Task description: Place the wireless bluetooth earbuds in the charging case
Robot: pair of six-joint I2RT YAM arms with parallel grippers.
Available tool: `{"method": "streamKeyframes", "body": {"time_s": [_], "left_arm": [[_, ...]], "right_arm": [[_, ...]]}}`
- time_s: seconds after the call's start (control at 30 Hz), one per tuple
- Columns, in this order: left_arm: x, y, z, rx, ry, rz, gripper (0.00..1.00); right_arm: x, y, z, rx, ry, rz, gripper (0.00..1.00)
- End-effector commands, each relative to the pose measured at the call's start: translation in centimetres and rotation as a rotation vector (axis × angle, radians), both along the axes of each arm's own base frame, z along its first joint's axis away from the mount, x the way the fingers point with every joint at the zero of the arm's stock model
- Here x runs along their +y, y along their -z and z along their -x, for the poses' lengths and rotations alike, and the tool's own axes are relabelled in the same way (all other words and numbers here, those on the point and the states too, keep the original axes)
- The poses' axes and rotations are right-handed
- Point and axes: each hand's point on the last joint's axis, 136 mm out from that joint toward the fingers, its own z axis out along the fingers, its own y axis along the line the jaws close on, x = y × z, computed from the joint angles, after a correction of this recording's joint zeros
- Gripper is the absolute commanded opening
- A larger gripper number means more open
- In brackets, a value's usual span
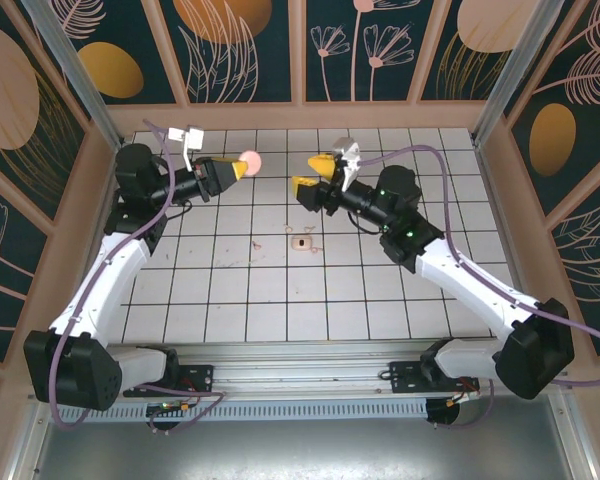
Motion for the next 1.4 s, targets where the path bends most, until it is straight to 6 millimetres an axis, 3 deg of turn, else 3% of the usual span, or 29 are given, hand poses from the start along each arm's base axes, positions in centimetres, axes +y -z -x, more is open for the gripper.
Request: {"method": "streamKeyframes", "body": {"time_s": [0.0,0.2,0.57,0.83,1.13,1.37], "left_arm": [[-0.7,-4.4,1.9,-0.113,0.054,0.117,0.14],[-0.9,-7.1,3.4,-0.174,0.084,0.182,0.14],[-1.5,-9.4,5.2,-0.258,0.132,0.196,0.14],[-2.0,-10.6,6.5,-0.302,0.166,0.216,0.14],[-2.6,-11.1,7.5,-0.321,0.197,0.222,0.14],[-2.7,-11.2,7.7,-0.326,0.206,0.225,0.14]], "right_arm": [[0.1,-3.4,2.0,0.029,-0.147,-0.126,0.59],[-0.6,-6.5,3.1,0.055,-0.301,-0.221,0.5],[1.6,-11.3,3.4,0.057,-0.518,-0.244,0.52],[2.8,-11.9,2.9,0.044,-0.592,-0.213,0.52],[4.0,-11.9,4.6,0.007,-0.7,-0.154,0.51],[4.3,-11.7,5.0,0.0,-0.725,-0.124,0.39]]}}
